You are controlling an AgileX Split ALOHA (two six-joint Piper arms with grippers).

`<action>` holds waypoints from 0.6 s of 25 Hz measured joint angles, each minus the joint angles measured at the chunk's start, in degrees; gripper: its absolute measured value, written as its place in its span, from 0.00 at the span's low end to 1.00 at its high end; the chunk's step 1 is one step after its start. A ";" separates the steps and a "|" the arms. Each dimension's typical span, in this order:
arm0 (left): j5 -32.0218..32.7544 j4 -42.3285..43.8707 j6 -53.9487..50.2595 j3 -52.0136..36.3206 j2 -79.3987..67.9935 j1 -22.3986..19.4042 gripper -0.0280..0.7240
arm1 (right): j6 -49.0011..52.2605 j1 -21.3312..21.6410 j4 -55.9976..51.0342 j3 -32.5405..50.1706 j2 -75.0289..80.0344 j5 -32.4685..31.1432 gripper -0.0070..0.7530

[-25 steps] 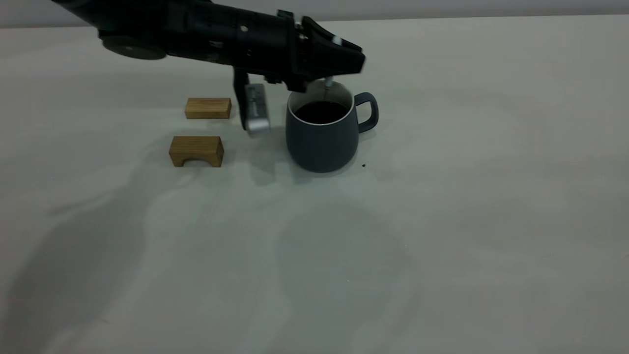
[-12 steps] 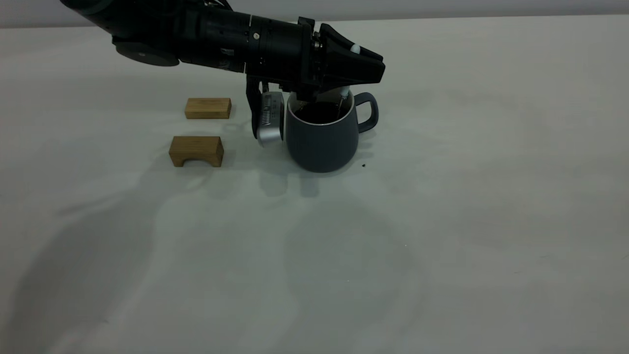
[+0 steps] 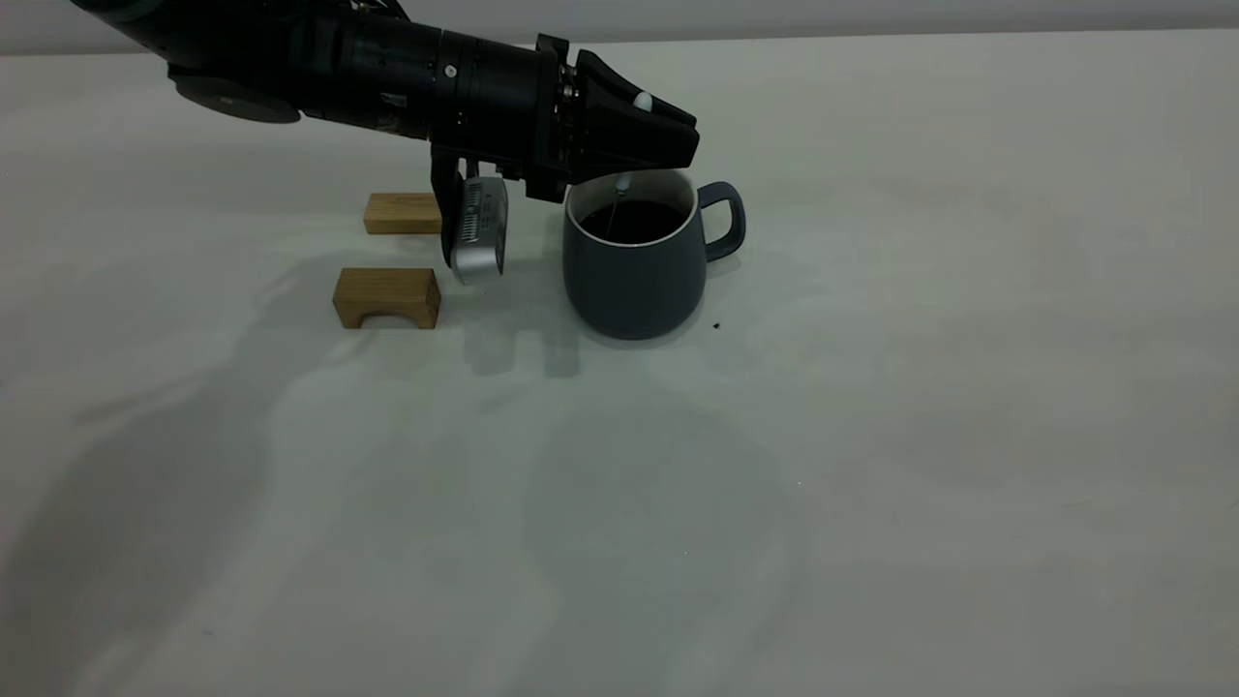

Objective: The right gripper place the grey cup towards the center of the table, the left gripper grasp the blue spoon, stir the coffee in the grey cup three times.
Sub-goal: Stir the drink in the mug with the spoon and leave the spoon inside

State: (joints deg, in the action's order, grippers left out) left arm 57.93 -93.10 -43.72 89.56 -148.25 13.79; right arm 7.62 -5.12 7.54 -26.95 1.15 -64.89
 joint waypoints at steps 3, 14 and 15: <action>0.00 0.01 0.00 0.00 0.00 0.00 0.30 | 0.00 0.00 0.00 0.00 0.00 0.00 0.66; 0.06 0.00 0.00 0.00 -0.41 -0.14 0.63 | 0.00 0.00 0.00 0.00 0.00 0.00 0.66; 0.35 0.00 0.00 0.00 -0.41 -0.19 0.65 | 0.00 0.00 0.00 0.00 0.00 0.00 0.66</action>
State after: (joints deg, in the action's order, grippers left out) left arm 58.28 -93.10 -43.72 89.56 -148.66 13.61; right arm 7.62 -5.12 7.54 -26.95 1.15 -64.89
